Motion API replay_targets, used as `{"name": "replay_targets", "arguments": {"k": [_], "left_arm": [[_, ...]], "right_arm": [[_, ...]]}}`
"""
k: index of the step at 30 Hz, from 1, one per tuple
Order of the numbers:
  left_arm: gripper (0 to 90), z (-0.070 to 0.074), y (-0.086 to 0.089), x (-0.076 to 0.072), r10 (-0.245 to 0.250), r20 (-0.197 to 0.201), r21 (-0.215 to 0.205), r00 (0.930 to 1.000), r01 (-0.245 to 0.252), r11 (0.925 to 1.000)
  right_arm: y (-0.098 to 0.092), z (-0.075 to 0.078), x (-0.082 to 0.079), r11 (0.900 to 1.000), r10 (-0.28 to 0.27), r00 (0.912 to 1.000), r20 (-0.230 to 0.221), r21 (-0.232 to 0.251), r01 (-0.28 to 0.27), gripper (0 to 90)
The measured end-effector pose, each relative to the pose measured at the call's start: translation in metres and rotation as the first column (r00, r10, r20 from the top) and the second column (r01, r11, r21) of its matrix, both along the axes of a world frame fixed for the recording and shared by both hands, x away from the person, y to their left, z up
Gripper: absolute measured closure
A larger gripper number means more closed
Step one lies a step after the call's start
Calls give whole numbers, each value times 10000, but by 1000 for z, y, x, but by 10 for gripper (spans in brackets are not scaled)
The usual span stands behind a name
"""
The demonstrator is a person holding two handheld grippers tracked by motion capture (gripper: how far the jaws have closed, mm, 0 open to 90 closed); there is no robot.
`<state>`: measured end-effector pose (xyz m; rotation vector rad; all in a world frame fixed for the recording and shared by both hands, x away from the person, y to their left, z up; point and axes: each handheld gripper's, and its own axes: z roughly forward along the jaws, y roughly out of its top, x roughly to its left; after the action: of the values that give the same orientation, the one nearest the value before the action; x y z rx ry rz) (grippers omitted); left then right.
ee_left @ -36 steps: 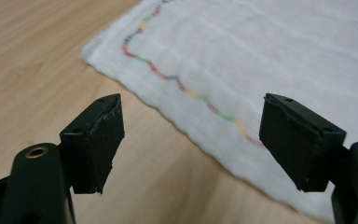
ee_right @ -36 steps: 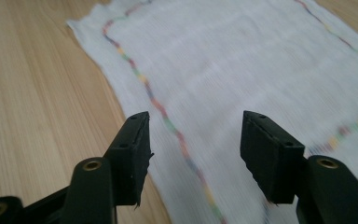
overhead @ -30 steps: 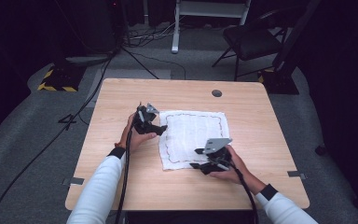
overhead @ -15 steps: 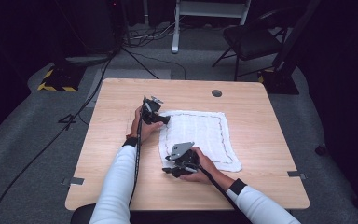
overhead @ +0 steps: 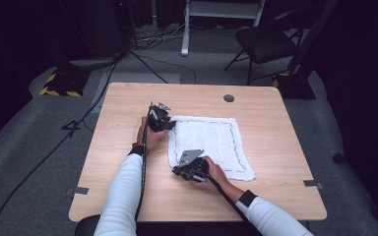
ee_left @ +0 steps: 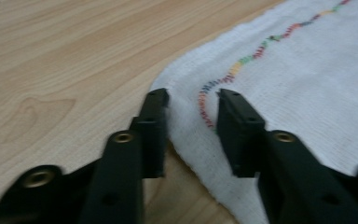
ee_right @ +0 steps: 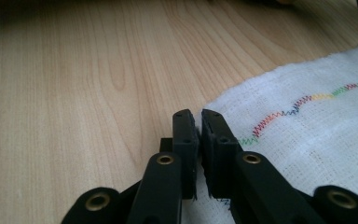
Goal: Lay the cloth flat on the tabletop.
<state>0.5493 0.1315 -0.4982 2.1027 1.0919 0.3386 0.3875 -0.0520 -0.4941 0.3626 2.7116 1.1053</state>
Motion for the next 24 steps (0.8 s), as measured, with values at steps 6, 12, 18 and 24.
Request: {"name": "replay_targets", "arguments": {"k": [6,12,18,24], "left_arm": [[832,0,4,-3,-471,-81,-148,9989,469,9988],[854,4,8,-10,-755,-67,-56,9971,754,9971],[862,11,22,-17,-800,117,-143,9967,801,9967],[865,13,29,-21,-699,207,-224,9973,704,9973]], "right_arm": [[2,2,-5,9999,105,9997,199,-70,-104,878],[6,6,-11,9995,316,9988,386,-1,-316,881],[11,12,-18,9986,513,9973,522,91,-518,882],[13,13,-20,9982,535,9973,507,224,-547,882]]}}
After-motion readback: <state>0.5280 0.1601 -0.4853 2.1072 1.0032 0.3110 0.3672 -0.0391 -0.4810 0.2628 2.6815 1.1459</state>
